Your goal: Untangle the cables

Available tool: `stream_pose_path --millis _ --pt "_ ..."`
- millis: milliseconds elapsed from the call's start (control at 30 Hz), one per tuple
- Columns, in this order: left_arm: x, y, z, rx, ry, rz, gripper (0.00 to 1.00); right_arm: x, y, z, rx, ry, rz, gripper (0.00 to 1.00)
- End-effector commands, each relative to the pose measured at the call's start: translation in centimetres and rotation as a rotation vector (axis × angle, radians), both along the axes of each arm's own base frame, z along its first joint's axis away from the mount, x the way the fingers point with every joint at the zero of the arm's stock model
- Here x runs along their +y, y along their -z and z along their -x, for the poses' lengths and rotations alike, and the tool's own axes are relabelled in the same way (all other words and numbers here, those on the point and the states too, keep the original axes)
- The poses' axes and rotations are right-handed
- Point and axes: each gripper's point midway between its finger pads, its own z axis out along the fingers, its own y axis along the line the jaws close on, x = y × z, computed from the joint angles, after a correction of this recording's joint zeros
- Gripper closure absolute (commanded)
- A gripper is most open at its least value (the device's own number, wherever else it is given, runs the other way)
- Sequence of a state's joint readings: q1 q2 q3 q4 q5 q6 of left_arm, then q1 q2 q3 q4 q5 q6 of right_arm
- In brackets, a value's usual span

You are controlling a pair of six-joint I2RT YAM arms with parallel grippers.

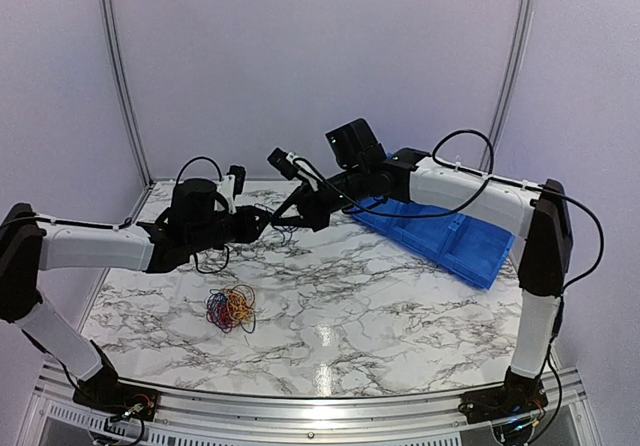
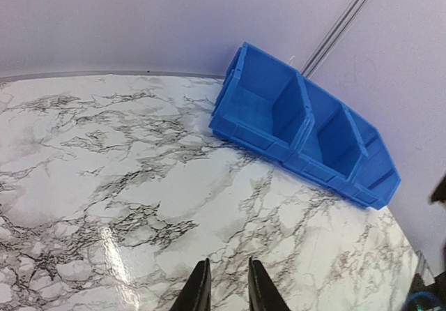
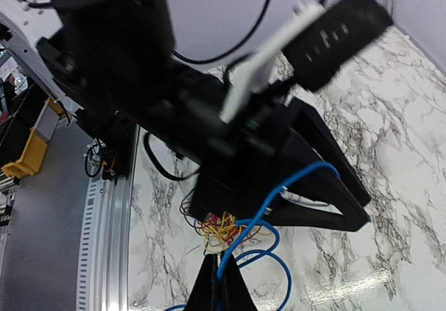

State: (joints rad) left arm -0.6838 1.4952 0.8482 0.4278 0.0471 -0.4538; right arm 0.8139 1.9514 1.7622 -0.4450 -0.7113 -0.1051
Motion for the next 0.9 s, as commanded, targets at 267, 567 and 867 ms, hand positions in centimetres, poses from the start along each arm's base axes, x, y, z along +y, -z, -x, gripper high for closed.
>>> stream_pose_path --millis 267,567,867 --pt "8.8 5.6 -5.2 0.051 -0.352 -0.023 0.98 -4.3 -10.4 7.7 -0.071 -0.256 -0.15 1.0" --pt "18.9 6.6 -4.8 0.079 -0.633 -0.021 0.9 -6.2 -10.5 8.4 -0.122 -0.26 -0.12 1.0" --pt "9.3 -5.1 1.0 -0.24 -0.148 0.068 0.27 -7.3 -4.8 5.2 -0.134 -0.139 0.032 1.0"
